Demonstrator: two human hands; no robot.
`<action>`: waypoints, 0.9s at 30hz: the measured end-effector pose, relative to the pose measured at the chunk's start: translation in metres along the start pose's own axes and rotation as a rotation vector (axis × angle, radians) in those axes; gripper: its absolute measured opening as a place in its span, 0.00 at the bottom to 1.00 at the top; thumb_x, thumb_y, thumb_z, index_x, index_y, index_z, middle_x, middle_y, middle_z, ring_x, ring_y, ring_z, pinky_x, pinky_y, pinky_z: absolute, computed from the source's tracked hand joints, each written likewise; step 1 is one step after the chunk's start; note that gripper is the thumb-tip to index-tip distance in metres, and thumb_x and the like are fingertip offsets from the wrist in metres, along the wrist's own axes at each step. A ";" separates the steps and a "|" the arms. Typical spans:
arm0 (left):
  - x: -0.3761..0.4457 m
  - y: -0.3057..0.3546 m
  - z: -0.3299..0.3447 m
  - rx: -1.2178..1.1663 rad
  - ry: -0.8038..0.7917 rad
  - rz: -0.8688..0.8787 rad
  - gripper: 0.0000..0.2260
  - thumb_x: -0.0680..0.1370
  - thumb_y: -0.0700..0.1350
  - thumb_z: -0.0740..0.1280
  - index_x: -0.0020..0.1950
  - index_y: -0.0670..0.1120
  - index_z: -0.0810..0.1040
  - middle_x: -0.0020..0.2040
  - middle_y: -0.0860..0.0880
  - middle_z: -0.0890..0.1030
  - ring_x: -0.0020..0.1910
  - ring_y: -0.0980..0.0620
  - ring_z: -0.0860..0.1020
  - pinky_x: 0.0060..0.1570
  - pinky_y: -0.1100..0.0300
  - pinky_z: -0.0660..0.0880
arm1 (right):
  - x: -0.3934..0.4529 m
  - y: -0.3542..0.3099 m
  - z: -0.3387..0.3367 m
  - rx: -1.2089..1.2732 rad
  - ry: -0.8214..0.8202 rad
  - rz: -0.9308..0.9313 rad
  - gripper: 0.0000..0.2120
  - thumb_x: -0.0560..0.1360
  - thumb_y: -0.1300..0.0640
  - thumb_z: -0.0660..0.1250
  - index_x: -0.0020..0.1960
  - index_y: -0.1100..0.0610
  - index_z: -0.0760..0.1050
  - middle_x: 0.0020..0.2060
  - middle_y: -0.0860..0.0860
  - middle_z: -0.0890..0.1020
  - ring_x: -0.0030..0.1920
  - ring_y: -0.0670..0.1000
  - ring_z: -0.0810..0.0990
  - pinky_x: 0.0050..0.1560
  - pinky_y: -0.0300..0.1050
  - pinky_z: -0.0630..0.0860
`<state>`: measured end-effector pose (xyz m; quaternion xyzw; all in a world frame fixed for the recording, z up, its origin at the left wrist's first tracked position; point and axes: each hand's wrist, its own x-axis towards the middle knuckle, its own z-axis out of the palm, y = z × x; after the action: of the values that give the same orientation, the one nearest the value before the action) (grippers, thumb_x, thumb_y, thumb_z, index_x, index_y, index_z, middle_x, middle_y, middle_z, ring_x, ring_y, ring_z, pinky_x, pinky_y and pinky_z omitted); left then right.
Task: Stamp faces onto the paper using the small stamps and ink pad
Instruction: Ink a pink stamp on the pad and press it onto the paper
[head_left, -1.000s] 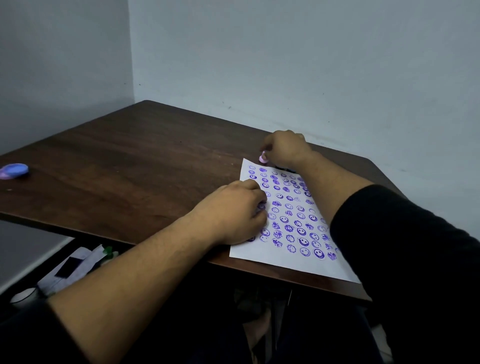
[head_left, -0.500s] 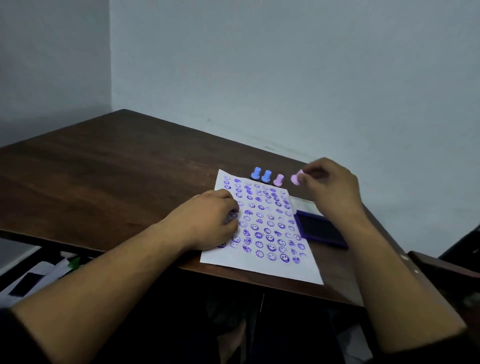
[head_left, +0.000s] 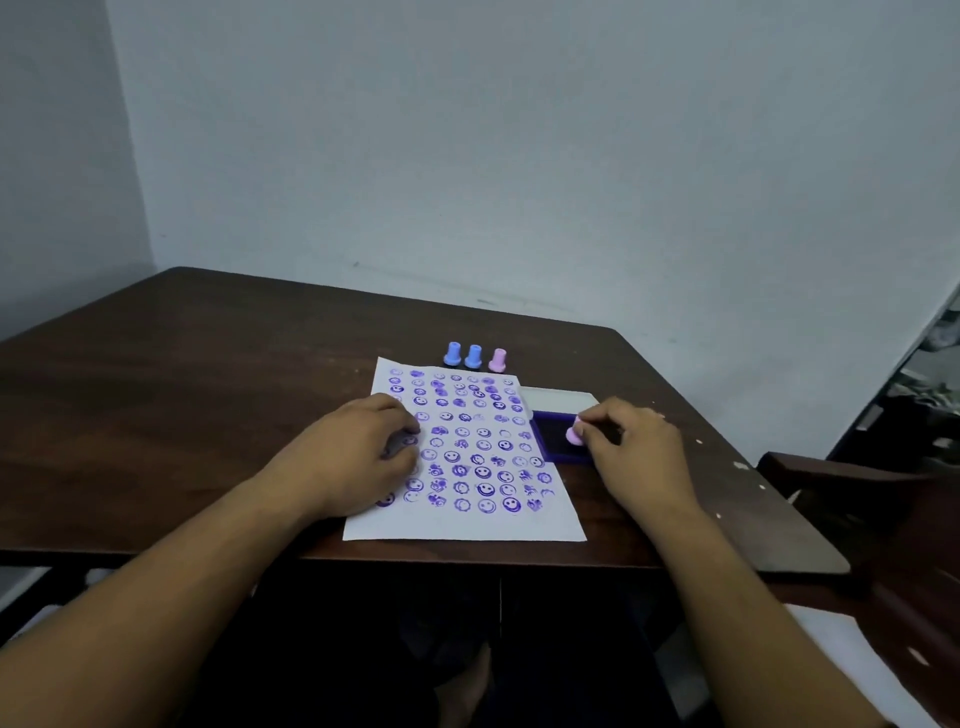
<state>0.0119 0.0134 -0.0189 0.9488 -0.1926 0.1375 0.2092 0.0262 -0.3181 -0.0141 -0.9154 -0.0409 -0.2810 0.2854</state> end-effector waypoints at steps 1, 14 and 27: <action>0.000 0.000 0.000 0.002 -0.004 0.001 0.17 0.80 0.56 0.65 0.67 0.53 0.79 0.64 0.58 0.76 0.62 0.57 0.75 0.59 0.60 0.72 | 0.000 -0.002 0.000 -0.017 -0.007 -0.003 0.02 0.76 0.50 0.77 0.45 0.44 0.85 0.41 0.46 0.86 0.48 0.52 0.81 0.51 0.50 0.77; 0.000 0.001 -0.002 0.013 -0.021 0.004 0.18 0.81 0.56 0.64 0.68 0.53 0.78 0.65 0.58 0.76 0.62 0.57 0.74 0.59 0.60 0.72 | 0.006 -0.019 -0.016 -0.132 -0.143 0.086 0.12 0.77 0.59 0.69 0.41 0.45 0.85 0.45 0.45 0.87 0.51 0.54 0.81 0.56 0.51 0.78; 0.000 0.001 -0.002 0.001 -0.010 0.002 0.18 0.80 0.55 0.65 0.68 0.52 0.79 0.65 0.57 0.76 0.63 0.56 0.75 0.61 0.59 0.72 | -0.006 -0.012 0.002 -0.192 0.016 -0.034 0.03 0.79 0.49 0.73 0.48 0.45 0.80 0.37 0.45 0.80 0.48 0.54 0.81 0.55 0.52 0.74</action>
<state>0.0116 0.0135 -0.0167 0.9494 -0.1943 0.1330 0.2076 0.0194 -0.3067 -0.0131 -0.9353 -0.0269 -0.2959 0.1921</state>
